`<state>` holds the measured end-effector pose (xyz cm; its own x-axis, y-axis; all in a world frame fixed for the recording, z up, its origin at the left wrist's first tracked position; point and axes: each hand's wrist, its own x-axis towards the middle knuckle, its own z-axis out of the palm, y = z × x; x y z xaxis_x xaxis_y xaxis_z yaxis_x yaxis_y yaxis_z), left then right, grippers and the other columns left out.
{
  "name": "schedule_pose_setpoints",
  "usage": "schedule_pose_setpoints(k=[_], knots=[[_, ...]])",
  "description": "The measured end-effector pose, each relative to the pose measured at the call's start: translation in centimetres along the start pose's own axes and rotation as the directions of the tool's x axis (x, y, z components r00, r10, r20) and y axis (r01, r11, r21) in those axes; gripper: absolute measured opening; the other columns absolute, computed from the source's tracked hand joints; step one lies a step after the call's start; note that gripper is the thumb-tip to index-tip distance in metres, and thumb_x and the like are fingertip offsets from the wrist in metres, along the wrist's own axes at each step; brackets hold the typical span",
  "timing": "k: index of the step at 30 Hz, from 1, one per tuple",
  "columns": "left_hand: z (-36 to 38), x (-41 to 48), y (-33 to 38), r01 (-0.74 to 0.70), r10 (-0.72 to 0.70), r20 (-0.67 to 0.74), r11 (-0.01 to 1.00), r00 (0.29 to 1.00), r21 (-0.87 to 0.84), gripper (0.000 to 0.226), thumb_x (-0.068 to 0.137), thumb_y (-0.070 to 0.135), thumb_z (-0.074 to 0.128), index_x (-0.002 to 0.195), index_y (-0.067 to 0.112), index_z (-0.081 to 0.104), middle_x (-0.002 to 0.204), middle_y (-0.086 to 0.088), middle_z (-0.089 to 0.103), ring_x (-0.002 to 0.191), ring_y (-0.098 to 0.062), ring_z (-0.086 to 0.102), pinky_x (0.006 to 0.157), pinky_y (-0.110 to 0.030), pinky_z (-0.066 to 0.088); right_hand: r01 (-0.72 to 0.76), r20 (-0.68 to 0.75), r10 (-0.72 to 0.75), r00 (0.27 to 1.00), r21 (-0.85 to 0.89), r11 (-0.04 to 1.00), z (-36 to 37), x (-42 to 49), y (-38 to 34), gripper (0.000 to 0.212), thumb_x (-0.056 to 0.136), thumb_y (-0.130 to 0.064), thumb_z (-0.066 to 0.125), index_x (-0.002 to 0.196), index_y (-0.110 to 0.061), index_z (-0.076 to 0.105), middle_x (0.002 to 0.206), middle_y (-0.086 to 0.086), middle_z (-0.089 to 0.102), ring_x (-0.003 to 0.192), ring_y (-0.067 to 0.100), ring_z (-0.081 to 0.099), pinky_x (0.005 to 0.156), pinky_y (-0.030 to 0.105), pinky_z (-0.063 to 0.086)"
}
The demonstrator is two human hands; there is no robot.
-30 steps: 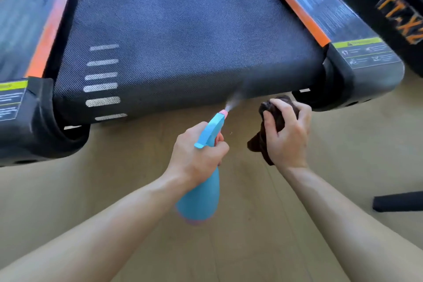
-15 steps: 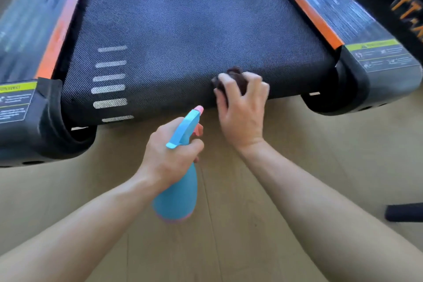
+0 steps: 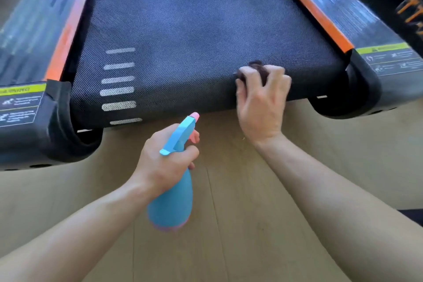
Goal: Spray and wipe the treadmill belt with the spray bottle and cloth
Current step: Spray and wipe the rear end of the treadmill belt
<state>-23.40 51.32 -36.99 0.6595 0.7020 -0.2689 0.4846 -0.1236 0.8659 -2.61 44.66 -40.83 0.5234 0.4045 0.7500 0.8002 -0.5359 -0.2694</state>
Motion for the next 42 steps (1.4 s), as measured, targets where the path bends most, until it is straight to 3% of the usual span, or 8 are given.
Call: schedule_pose_setpoints(k=[5,10,13,20,28,30,35,42], knots=[[-0.2,0.2,-0.3,0.003,-0.004,-0.007,1.0,1.0,-0.014,0.032,0.067,0.028,0.06,0.096,0.026,0.073,0.097,0.014,0.073,0.059,-0.018,0.073,0.073,-0.033,0.054,0.204,0.033,-0.204,0.978,0.027,0.979,-0.3,0.2,-0.2,0.022,0.101,-0.027,0.058,0.115,-0.016,0.071,0.109,0.022,0.059,0.089,0.041,0.054,0.084,0.047,0.049],[-1.6,-0.7,-0.9,0.01,-0.011,-0.018,0.999,1.0,-0.035,0.029,0.067,0.028,0.06,0.092,0.023,0.074,0.103,0.032,0.068,0.058,-0.02,0.074,0.071,-0.032,0.051,-0.138,-0.033,0.137,0.99,-0.025,0.99,-1.5,1.5,4.4,0.022,0.098,-0.026,0.059,0.114,-0.016,0.07,0.113,0.021,0.054,0.098,0.04,0.055,0.094,0.041,0.04],[-2.3,-0.8,-1.2,0.024,-0.024,-0.017,1.0,1.0,-0.016,0.031,0.067,0.028,0.06,0.094,0.024,0.074,0.103,0.031,0.069,0.06,-0.02,0.075,0.073,-0.033,0.052,-0.174,-0.019,0.174,0.985,-0.027,0.984,-0.6,1.1,1.5,0.021,0.098,-0.026,0.059,0.112,-0.016,0.07,0.111,0.02,0.054,0.096,0.039,0.054,0.091,0.044,0.041],[-2.7,-0.7,-1.6,0.005,-0.005,-0.018,1.0,1.0,0.002,0.031,0.067,0.028,0.061,0.095,0.025,0.074,0.101,0.021,0.072,0.061,-0.02,0.074,0.076,-0.036,0.055,0.254,0.051,-0.255,0.966,0.028,0.967,0.4,-0.1,-3.0,0.019,0.101,-0.024,0.057,0.112,-0.016,0.071,0.107,0.022,0.06,0.086,0.039,0.054,0.079,0.047,0.048],[-5.0,-1.9,-3.1,0.06,-0.061,-0.046,0.998,0.997,-0.018,0.026,0.066,0.028,0.061,0.088,0.033,0.074,0.102,0.042,0.067,0.059,-0.021,0.074,0.074,-0.032,0.051,-0.145,-0.021,0.145,0.989,-0.025,0.989,-0.5,0.6,1.4,0.02,0.097,-0.022,0.06,0.113,-0.013,0.068,0.112,0.022,0.054,0.096,0.04,0.053,0.092,0.044,0.04],[-4.8,-1.6,-2.8,0.054,-0.054,-0.045,0.999,0.998,-0.009,0.025,0.066,0.028,0.061,0.087,0.034,0.073,0.102,0.035,0.069,0.06,-0.022,0.075,0.075,-0.034,0.052,-0.139,-0.006,0.139,0.99,-0.02,0.99,0.2,0.0,-0.8,0.02,0.097,-0.023,0.06,0.113,-0.013,0.068,0.113,0.022,0.054,0.094,0.04,0.053,0.09,0.046,0.042],[-3.3,-1.3,-1.8,0.039,-0.039,-0.018,0.999,0.999,0.008,0.031,0.067,0.027,0.061,0.095,0.025,0.074,0.1,0.019,0.074,0.061,-0.02,0.074,0.073,-0.032,0.053,0.127,0.089,-0.134,0.987,0.077,0.989,-0.1,-1.2,-2.9,0.02,0.099,-0.022,0.06,0.114,-0.013,0.069,0.113,0.023,0.056,0.092,0.04,0.052,0.085,0.047,0.048],[-2.4,-1.8,-2.1,0.008,-0.009,0.025,1.0,1.0,0.025,0.028,0.068,0.028,0.061,0.093,0.03,0.072,0.098,0.014,0.073,0.06,-0.02,0.074,0.081,-0.038,0.056,-0.026,0.117,0.011,0.993,0.13,0.991,-4.3,-4.3,1.7,0.023,0.097,-0.017,0.065,0.119,-0.011,0.067,0.116,0.021,0.051,0.103,0.035,0.048,0.095,0.042,0.043]])
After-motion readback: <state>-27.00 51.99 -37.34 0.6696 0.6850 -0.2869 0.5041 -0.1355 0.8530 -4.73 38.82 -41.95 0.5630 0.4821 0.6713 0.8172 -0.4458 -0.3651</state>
